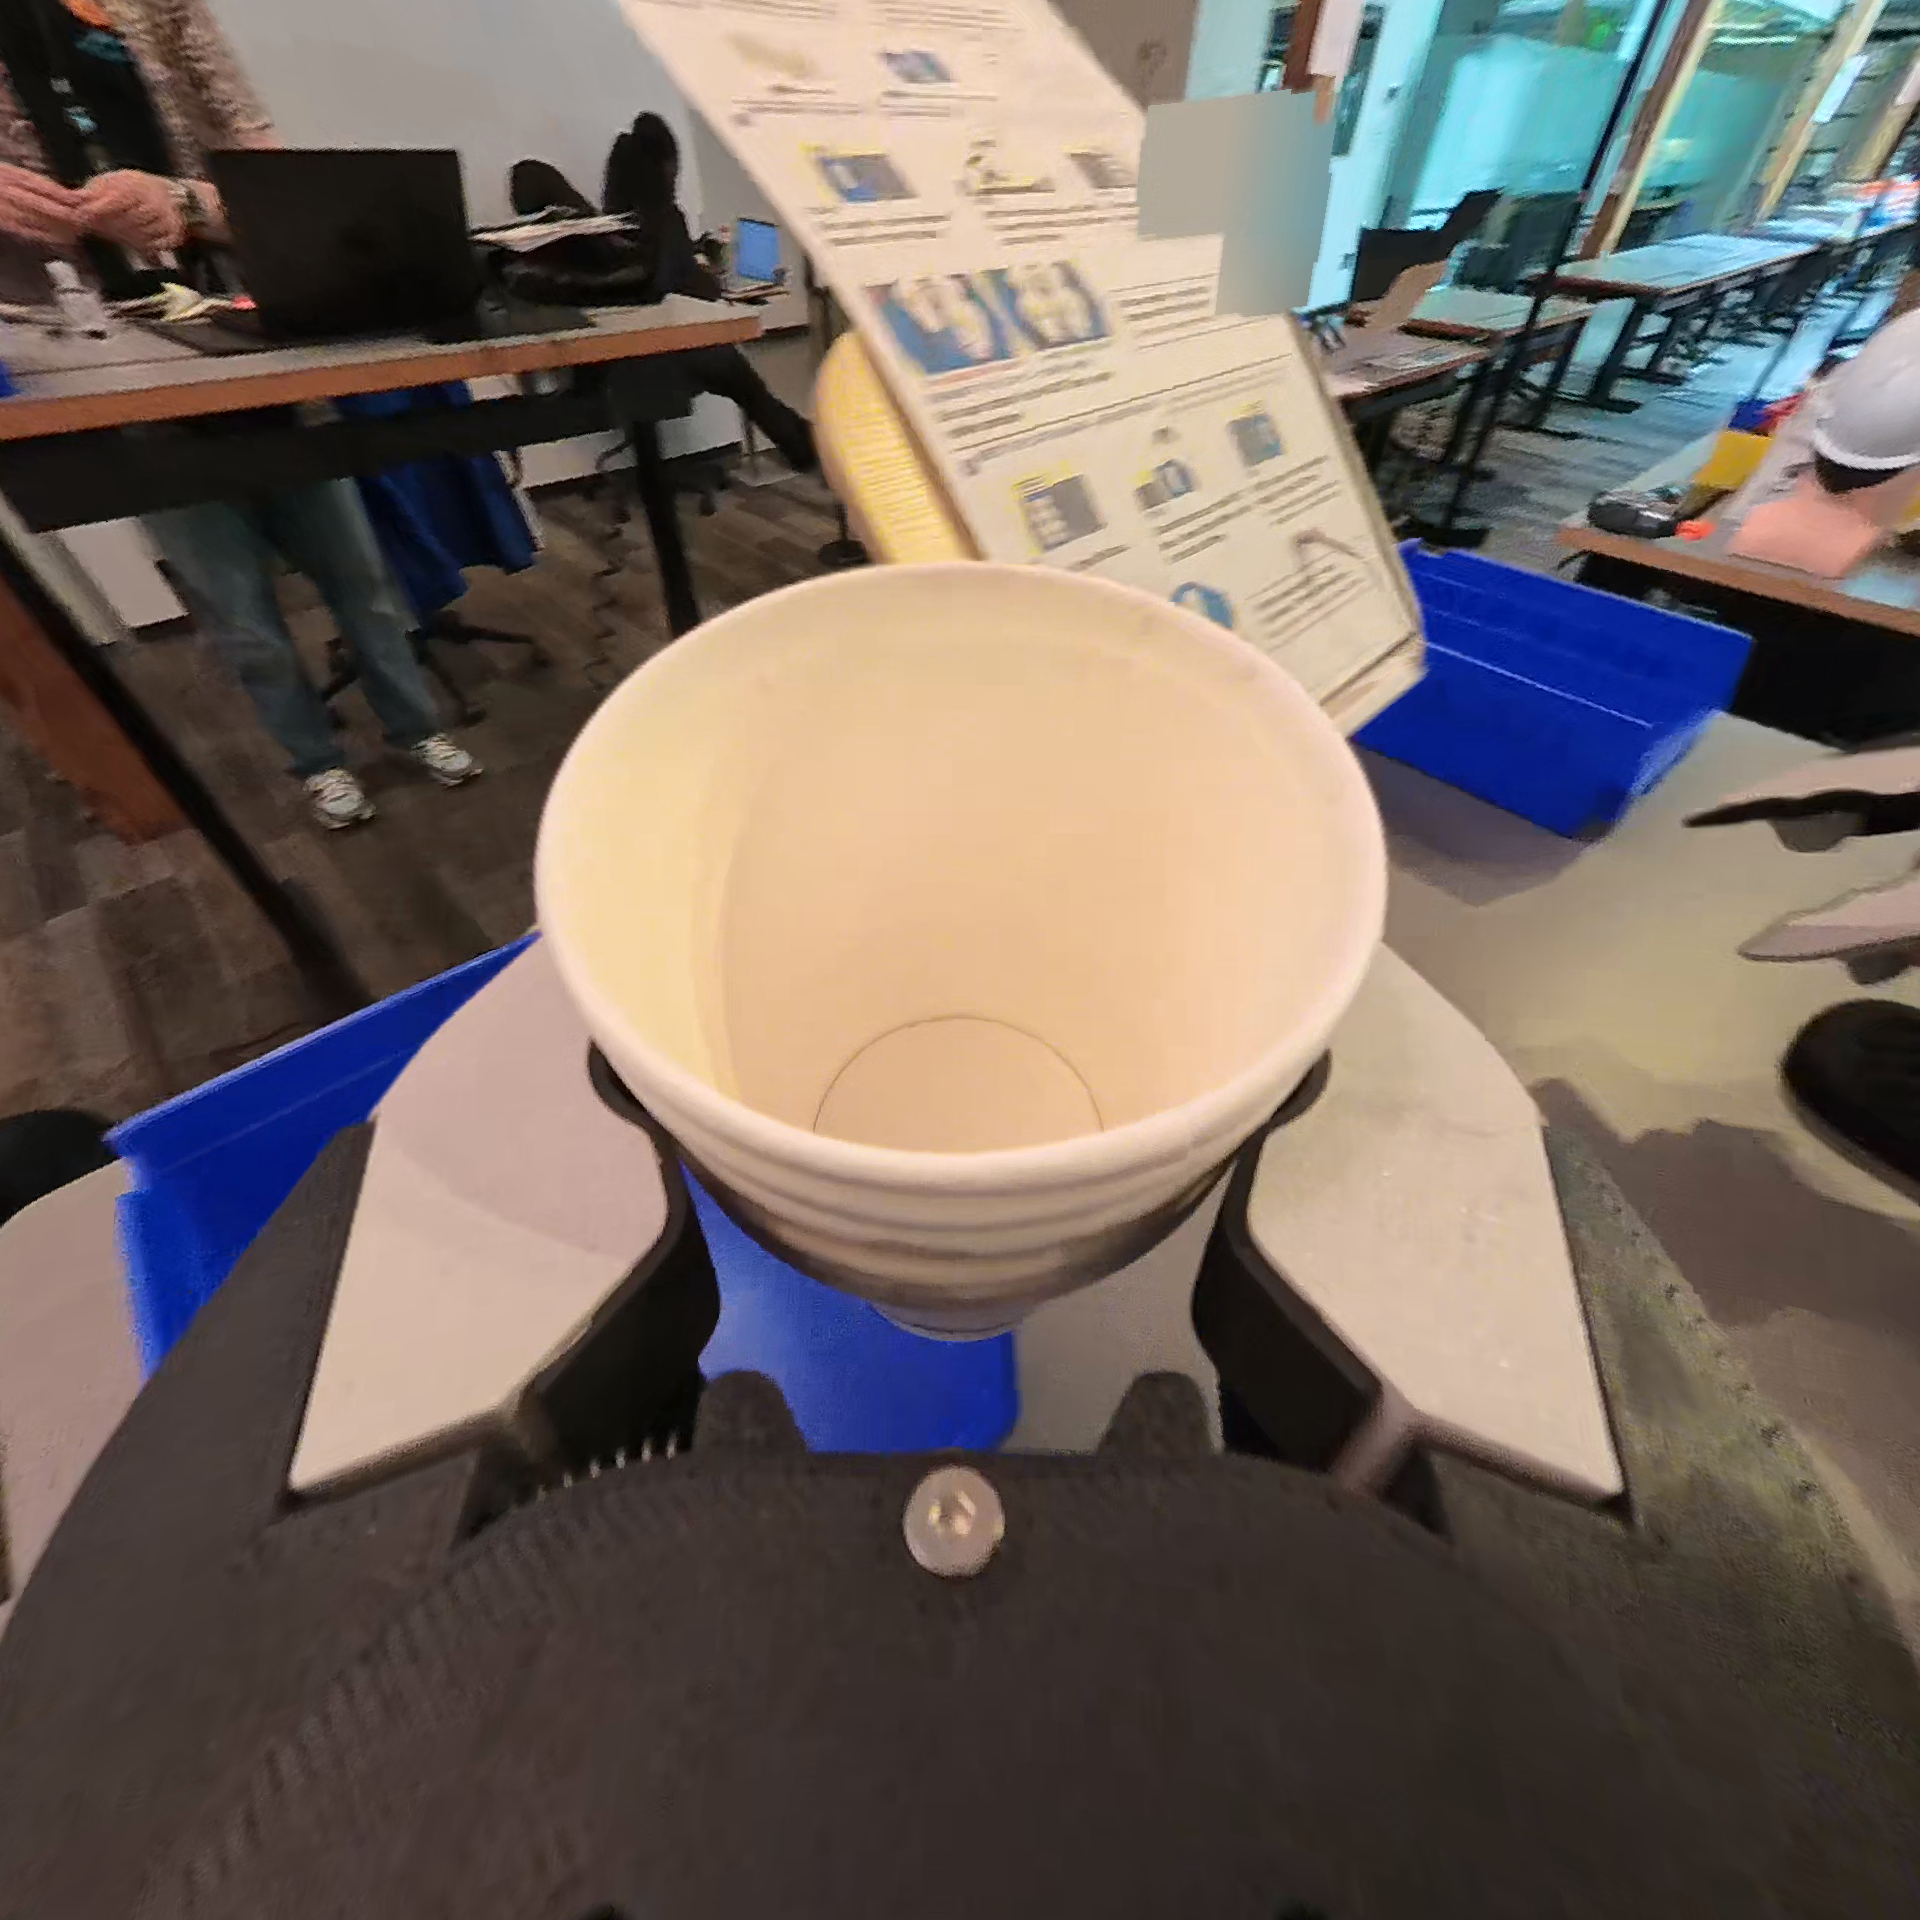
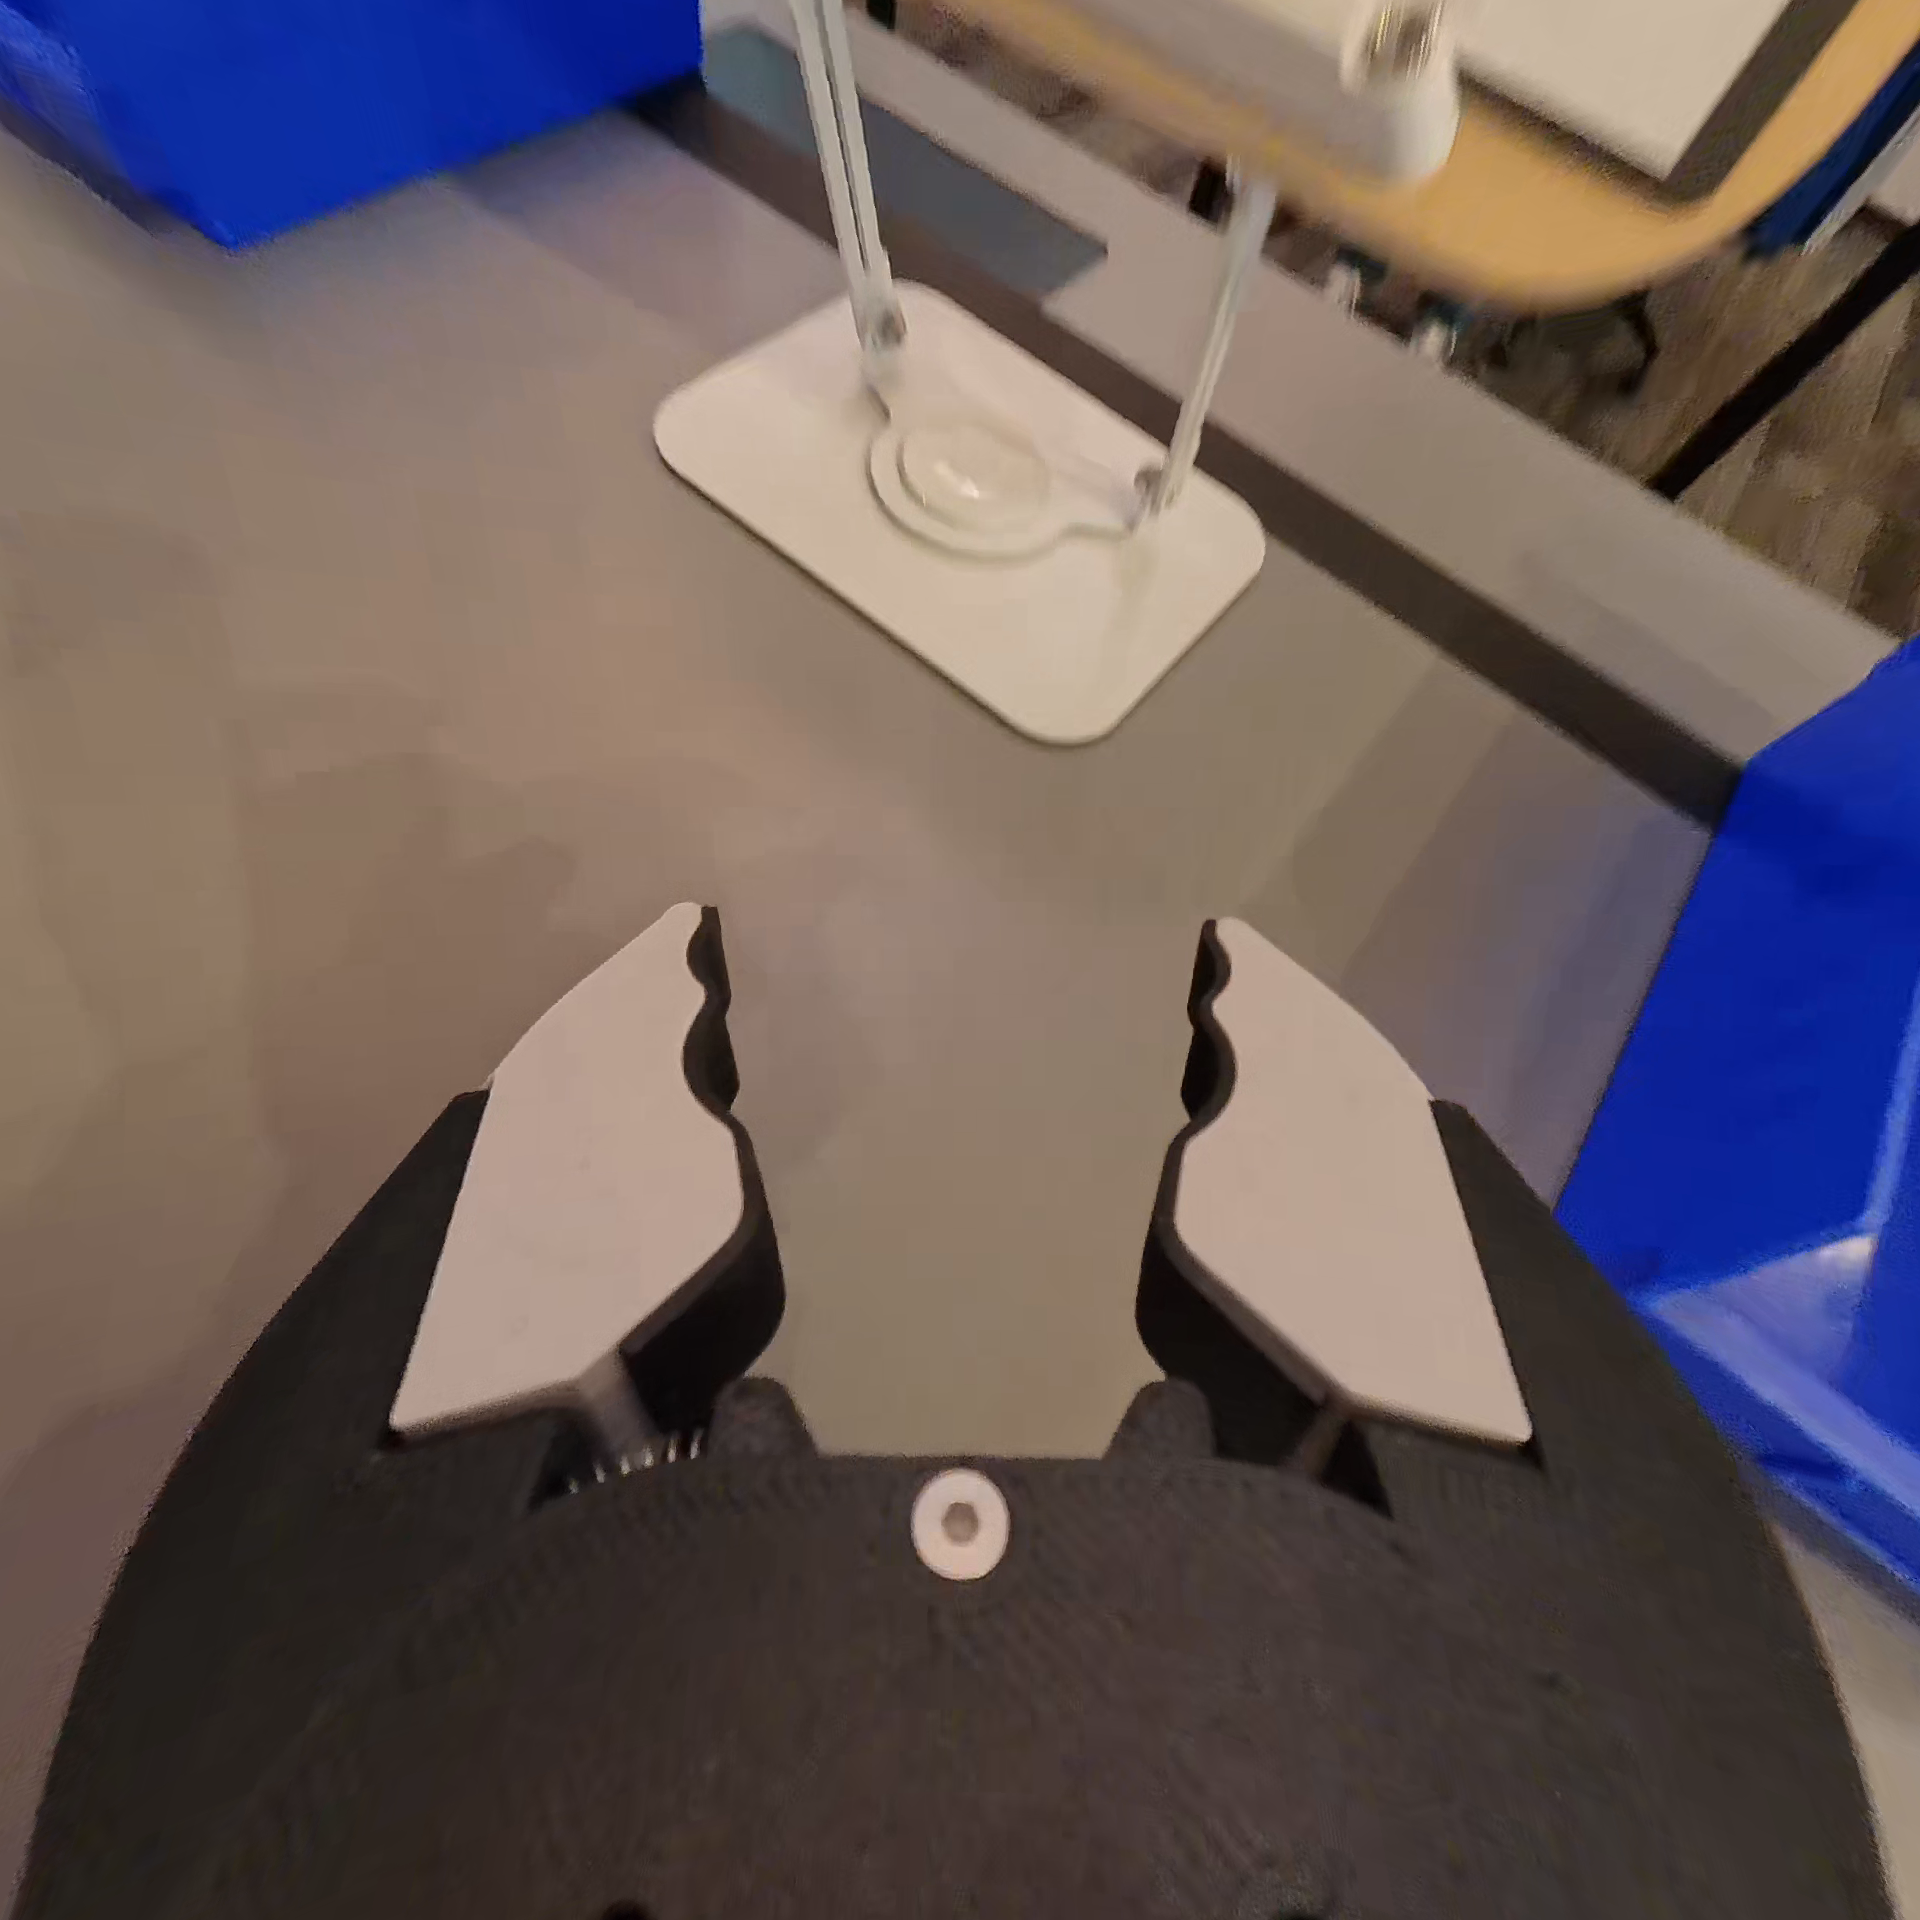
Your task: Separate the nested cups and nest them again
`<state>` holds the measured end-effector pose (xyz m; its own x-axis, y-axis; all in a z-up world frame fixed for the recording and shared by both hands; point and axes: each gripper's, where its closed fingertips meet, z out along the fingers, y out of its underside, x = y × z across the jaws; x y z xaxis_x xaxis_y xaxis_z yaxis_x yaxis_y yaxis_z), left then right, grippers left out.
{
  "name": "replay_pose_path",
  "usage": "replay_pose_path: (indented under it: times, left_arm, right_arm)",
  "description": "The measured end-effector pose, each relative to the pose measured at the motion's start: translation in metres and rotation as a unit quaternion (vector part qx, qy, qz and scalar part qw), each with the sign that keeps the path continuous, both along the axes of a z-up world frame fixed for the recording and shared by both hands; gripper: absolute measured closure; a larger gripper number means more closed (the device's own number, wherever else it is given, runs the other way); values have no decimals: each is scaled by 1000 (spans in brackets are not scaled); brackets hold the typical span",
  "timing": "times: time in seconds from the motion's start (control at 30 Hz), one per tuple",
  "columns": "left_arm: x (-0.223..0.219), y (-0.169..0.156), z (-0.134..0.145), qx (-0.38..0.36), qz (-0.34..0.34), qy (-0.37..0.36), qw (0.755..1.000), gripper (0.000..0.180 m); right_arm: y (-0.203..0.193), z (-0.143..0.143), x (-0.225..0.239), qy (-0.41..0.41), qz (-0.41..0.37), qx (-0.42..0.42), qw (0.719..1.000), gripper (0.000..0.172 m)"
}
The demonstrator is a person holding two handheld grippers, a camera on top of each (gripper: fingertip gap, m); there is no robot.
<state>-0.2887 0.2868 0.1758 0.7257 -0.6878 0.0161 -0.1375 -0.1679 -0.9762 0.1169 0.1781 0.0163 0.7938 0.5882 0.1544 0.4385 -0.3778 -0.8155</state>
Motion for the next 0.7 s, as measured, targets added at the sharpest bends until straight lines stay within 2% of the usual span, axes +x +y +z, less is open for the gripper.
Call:
replay_pose_path:
  times: [0.17, 0.27, 0.5, 0.6, 0.7]
  left_arm:
    - [55, -31, 8, -7, -69, -17, 997, 63]
    - [97, -49, 1, -19, -115, -29, 993, 63]
    - [200, -88, -54, -71, -229, -16, 971, 63]
    - [236, -101, -75, -94, -268, -5, 959, 63]
    - [264, -113, -92, -109, -301, 11, 947, 62]
  right_arm:
    - [3, 48, -26, 21, 35, 41, 998, 89]
    - [-1, 73, -43, 51, 62, 54, 995, 90]
    - [-24, 133, -86, 107, 167, 76, 977, 106]
    - [-35, 142, -104, 78, 224, 76, 969, 115]
    - [-45, 138, -117, 15, 272, 82, 959, 124]
